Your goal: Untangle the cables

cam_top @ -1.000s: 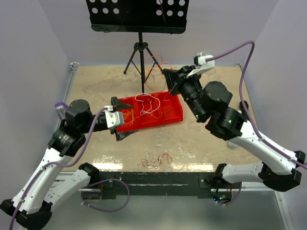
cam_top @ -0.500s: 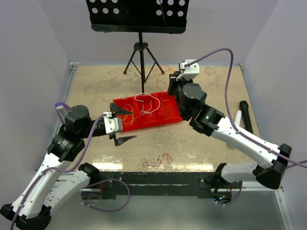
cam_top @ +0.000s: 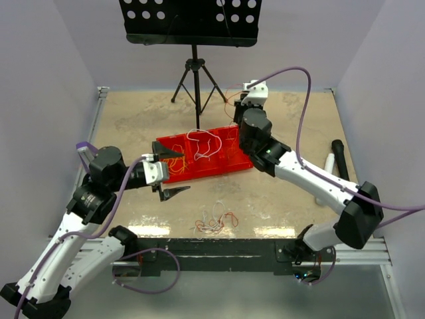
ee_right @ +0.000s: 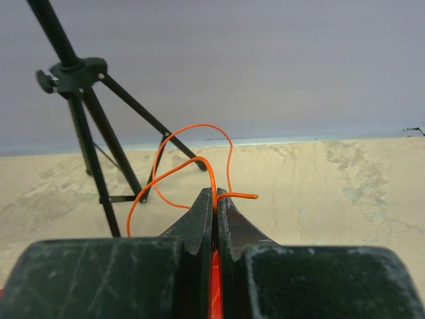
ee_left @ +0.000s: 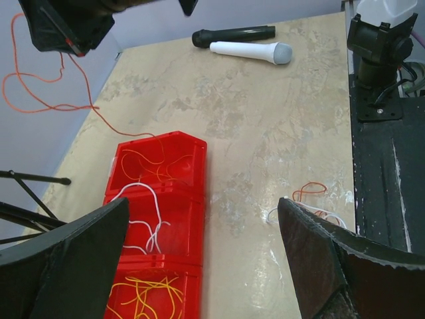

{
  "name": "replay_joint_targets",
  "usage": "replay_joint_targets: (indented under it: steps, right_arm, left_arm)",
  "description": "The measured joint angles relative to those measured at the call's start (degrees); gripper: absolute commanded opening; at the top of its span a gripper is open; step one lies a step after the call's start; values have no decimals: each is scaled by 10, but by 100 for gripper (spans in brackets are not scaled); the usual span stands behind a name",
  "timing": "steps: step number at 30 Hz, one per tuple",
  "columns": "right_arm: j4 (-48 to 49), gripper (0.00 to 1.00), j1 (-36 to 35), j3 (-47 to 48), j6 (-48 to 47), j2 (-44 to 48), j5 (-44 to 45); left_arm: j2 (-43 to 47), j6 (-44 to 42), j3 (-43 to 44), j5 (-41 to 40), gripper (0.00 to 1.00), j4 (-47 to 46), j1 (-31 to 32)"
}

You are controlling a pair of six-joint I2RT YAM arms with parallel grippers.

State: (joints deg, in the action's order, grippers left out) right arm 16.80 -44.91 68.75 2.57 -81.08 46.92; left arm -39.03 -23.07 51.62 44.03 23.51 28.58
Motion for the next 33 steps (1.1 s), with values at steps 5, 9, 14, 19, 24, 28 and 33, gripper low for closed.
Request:
replay_joint_targets:
  steps: [5,9,14,19,24,28,33]
  right_arm:
    - [16,0,20,-5,-2,-48,-1]
    - [10,0,29,-23,7,-73,2]
    - [-35,0,45,-25,46,-106,-1]
    - [-85,0,55,-25,86,-113,-24]
    - [-131,0,55,-24,121,-136,-68]
    - [-161,0,55,-26,146,-156,-101]
    - [-178,0,56,-24,162,-177,-108]
  left_arm:
    - [5,0,0,-4,98,-3,0]
    - [12,0,0,-7,98,-3,0]
    - [16,1,0,-8,98,-4,0]
    - [16,8,0,-8,98,-13,0]
    - [17,13,0,-9,98,-24,0]
    - [19,15,0,-9,98,-27,0]
    - [24,15,0,-10,98,-27,0]
